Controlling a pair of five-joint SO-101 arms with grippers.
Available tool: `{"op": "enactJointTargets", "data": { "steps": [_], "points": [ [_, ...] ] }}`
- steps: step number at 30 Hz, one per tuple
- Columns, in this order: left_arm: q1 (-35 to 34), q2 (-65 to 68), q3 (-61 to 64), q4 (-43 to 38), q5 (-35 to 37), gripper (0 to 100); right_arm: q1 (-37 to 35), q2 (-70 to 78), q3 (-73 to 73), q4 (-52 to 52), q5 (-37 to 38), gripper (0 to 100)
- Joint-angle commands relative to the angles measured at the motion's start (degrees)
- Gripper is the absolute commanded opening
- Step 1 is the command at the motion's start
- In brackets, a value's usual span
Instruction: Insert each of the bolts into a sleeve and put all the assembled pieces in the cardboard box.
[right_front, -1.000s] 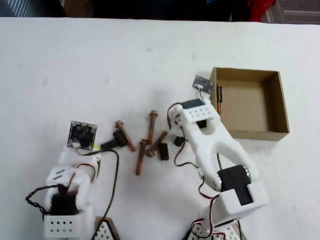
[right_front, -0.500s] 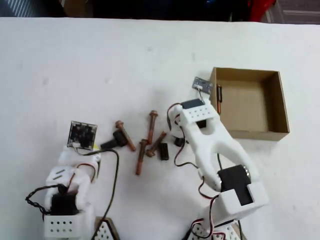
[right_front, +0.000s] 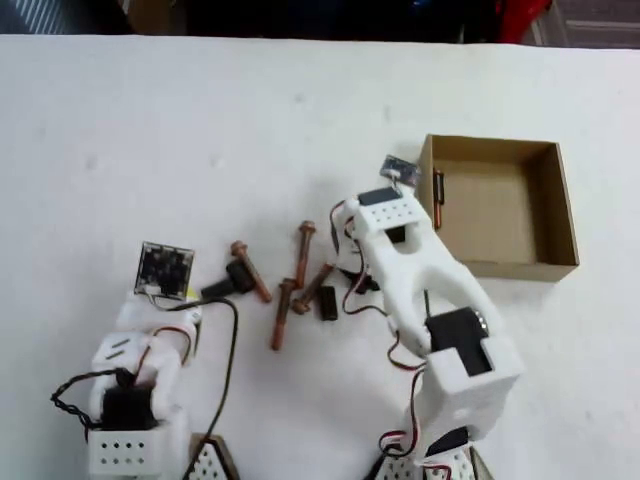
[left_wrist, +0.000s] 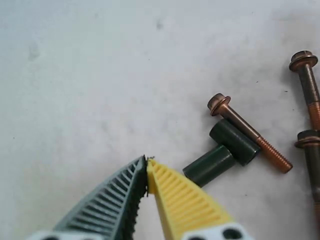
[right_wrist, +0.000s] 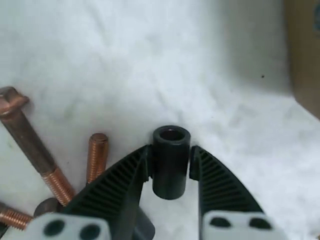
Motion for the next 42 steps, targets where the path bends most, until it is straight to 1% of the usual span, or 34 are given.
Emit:
{"op": "enactJointTargets", "data": {
  "steps": [1, 3, 9, 10, 13, 17, 26, 30, 33, 42],
  "points": [
    [-0.31, -0.48, -0.09, -1.05, -0.53, 2, 1.01, 1.54, -4.13, 2.15, 0.18, 6.5],
    [-0.31, -0.48, -0.09, -1.05, -0.53, 2, 1.19, 1.54, -5.10, 2.15, 0.18, 1.5],
    [-0.31, -0.48, -0.09, -0.97, -0.53, 2, 1.27, 1.54, -7.56, 5.58, 0.44, 2.6],
    [-0.31, -0.48, -0.09, -0.97, -0.53, 2, 1.27, 1.54, -8.53, 6.29, 1.67, 2.6],
    [-0.31, -0.48, -0.09, -0.97, -0.53, 2, 1.19, 1.54, -11.60, 8.92, 9.49, 2.6],
    [-0.31, -0.48, -0.09, -0.97, -0.53, 2, 1.19, 1.54, -14.95, 11.38, 17.93, 2.6],
    [-0.31, -0.48, -0.09, -0.97, -0.53, 2, 2.33, 1.45, -20.75, 14.81, 39.82, 1.7],
    [-0.31, -0.48, -0.09, -0.97, -0.53, 2, 2.86, -0.84, -21.19, 15.96, 47.82, 1.6],
    [-0.31, -0.48, -0.09, -0.97, -0.53, 2, 3.30, -6.02, -19.78, 15.96, 49.49, 1.7],
    [-0.31, -0.48, -0.09, -0.97, -0.53, 2, 3.30, -28.18, -7.56, 15.60, 49.67, 1.7]
  ]
}}
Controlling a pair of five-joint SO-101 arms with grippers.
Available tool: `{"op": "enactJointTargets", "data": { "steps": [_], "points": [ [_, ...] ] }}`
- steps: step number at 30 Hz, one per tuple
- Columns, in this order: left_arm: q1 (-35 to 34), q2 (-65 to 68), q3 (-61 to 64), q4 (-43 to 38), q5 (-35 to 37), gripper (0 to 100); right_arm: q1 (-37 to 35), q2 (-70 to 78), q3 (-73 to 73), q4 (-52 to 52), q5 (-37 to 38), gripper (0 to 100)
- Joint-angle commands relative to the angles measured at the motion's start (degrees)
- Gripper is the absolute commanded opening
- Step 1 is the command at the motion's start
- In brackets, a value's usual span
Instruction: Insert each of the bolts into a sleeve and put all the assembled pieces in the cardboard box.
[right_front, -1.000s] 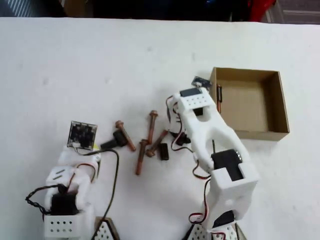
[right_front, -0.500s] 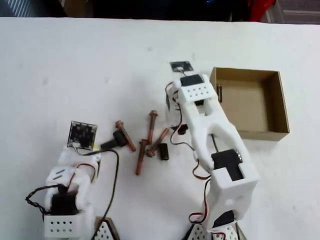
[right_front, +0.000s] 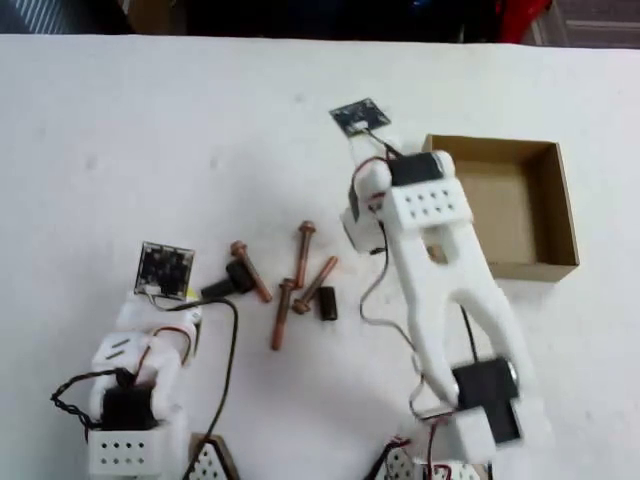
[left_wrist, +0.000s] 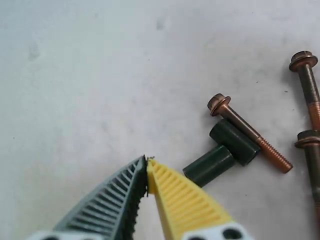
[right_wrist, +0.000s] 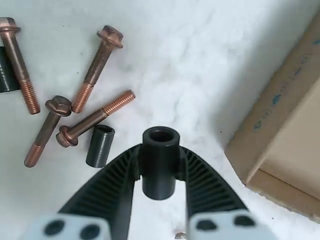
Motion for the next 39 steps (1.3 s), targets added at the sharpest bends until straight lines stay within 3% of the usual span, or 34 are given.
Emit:
{"op": "enactJointTargets", "data": {
  "steps": [1, 7, 17, 22, 27, 32, 39],
  "points": [
    [-0.31, -0.48, -0.09, -0.97, -0.53, 2, 0.40, -9.98, 2.81, -0.13, 0.70, 1.7],
    [-0.22, -0.48, -0.09, -0.97, -0.53, 2, 0.31, -19.65, 10.73, -0.92, 0.70, 1.7],
    [-0.40, -0.48, -0.09, -0.79, -0.79, 2, 0.31, -35.30, 29.98, -14.20, 0.70, 1.7],
    [-0.13, -0.48, -1.76, 4.04, -0.97, 2, 0.22, -39.08, 38.15, -21.67, 0.26, 1.7],
    [-0.13, -0.40, -11.25, 14.24, -0.88, 2, 0.22, -39.96, 42.55, -26.59, 0.26, 1.7],
    [-0.04, -0.22, -14.51, 15.21, -1.05, 2, 0.22, -39.87, 45.80, -30.20, 0.18, 1.7],
    [-0.04, -0.04, -23.30, 18.55, -7.38, 2, 0.31, -39.87, 49.76, -35.21, 0.18, 1.7]
  ]
}}
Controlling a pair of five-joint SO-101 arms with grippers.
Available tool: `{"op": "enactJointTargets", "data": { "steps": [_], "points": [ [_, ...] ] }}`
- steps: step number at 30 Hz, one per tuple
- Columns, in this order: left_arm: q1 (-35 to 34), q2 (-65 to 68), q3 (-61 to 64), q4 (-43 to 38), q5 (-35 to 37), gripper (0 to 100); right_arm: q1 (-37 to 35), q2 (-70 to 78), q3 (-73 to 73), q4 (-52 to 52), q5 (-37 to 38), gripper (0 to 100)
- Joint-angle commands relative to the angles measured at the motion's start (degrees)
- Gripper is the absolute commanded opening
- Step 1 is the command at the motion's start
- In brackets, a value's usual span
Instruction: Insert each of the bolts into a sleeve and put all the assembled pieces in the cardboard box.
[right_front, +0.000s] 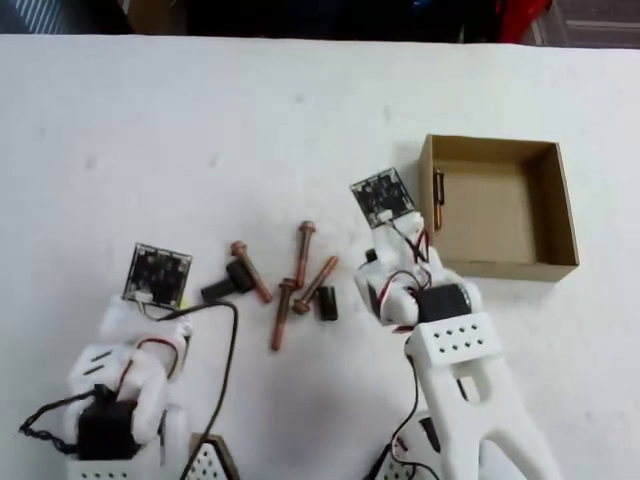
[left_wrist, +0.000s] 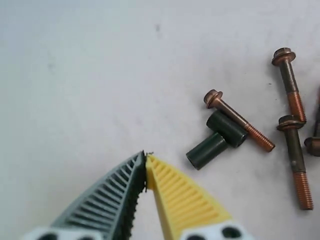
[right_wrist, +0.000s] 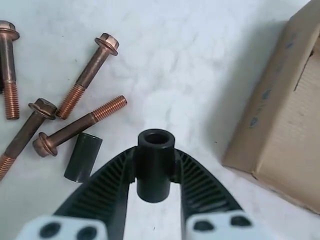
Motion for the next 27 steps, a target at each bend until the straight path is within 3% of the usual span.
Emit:
{"op": "enactJointTargets", "data": {
  "steps": [1, 5, 11, 18, 27],
  "points": [
    [-0.04, 0.13, -8.00, 2.81, -2.37, 2, 0.31, -1.71, 0.62, -2.95, 0.00, 1.7],
    [-0.04, 5.32, -11.52, 2.81, -2.99, 2, 0.40, -1.80, 2.11, -5.49, 0.00, 1.7],
    [2.68, 24.04, -19.96, -0.09, -2.37, 2, 0.31, -1.80, 2.73, -6.20, 0.00, 1.7],
    [11.91, 40.75, -27.34, -0.97, 5.80, 2, 0.66, -1.80, 5.10, -10.68, 0.00, 1.7],
    [17.63, 56.84, -27.87, -11.34, 13.63, 2, 0.75, -1.80, 6.07, -12.97, 0.00, 1.7]
  ]
}}
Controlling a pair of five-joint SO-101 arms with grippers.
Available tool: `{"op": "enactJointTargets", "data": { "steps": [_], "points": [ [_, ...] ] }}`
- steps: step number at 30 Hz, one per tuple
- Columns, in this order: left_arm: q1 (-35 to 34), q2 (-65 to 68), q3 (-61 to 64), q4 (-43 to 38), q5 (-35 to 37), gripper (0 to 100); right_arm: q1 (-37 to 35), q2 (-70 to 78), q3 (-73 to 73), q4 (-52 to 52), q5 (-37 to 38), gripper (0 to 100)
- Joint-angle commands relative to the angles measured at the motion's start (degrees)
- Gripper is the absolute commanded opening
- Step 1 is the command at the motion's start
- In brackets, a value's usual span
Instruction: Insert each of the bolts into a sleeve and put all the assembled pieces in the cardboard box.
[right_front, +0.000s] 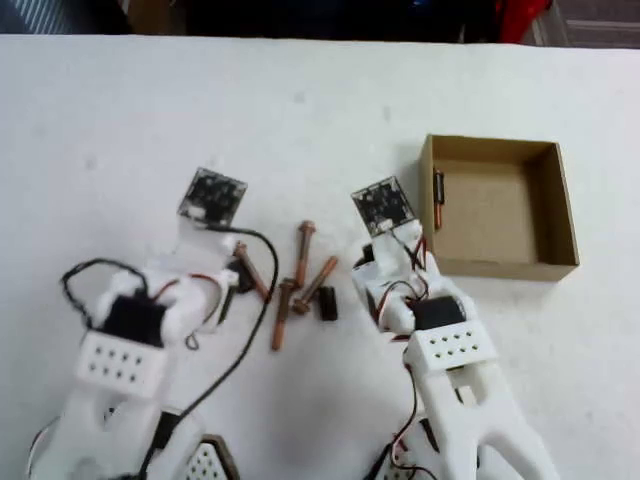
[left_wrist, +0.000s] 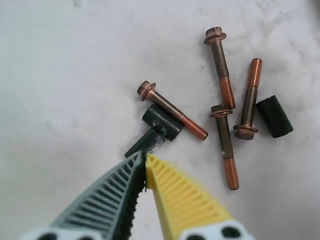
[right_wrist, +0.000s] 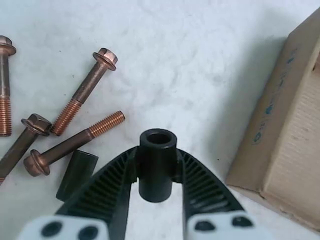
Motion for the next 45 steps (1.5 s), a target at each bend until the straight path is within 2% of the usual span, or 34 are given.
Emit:
{"op": "enactJointTargets", "data": {
  "steps": [1, 6, 9, 13, 17, 20, 24, 27, 29, 33, 39, 45],
  "points": [
    [2.95, 8.31, -3.25, -6.24, 4.57, 2, 0.66, -1.71, -0.62, -1.19, 0.00, 1.7],
    [8.22, 17.01, -3.34, -12.75, 8.62, 2, 0.66, -2.86, -0.18, -1.10, 0.00, 1.8],
    [10.68, 21.32, -5.01, -14.24, 11.08, 2, 0.22, -8.40, 2.73, -1.19, 0.00, 1.8],
    [10.68, 25.27, -7.74, -14.07, 11.52, 2, 0.13, -19.65, 7.30, -0.13, 0.00, 1.7],
    [11.30, 27.21, -8.00, -14.42, 11.78, 2, 0.13, -29.85, 8.88, 5.93, -0.09, 1.7],
    [11.30, 28.26, -8.26, -14.51, 14.95, 2, 0.40, -36.70, 10.29, 8.57, -2.02, 1.7],
    [11.38, 31.34, -10.37, -14.33, 15.47, 3, 0.31, -43.91, 11.87, 11.03, -2.29, 1.7],
    [11.38, 35.30, -12.40, -14.15, 15.56, 8, 0.31, -47.87, 12.57, 12.70, -2.29, 1.7],
    [12.53, 38.73, -13.54, -13.98, 15.56, 12, 0.31, -49.27, 12.66, 13.49, -2.29, 1.7],
    [15.60, 46.02, -18.20, -11.60, 15.56, 10, 0.31, -51.03, 12.66, 15.08, -2.29, 1.7],
    [15.52, 55.34, -24.44, -10.37, 15.56, 11, 0.57, -51.21, 12.66, 15.34, -2.20, 1.7],
    [15.43, 59.03, -25.41, -10.73, 15.56, 14, 0.66, -51.21, 12.66, 15.34, -2.20, 1.7]
  ]
}}
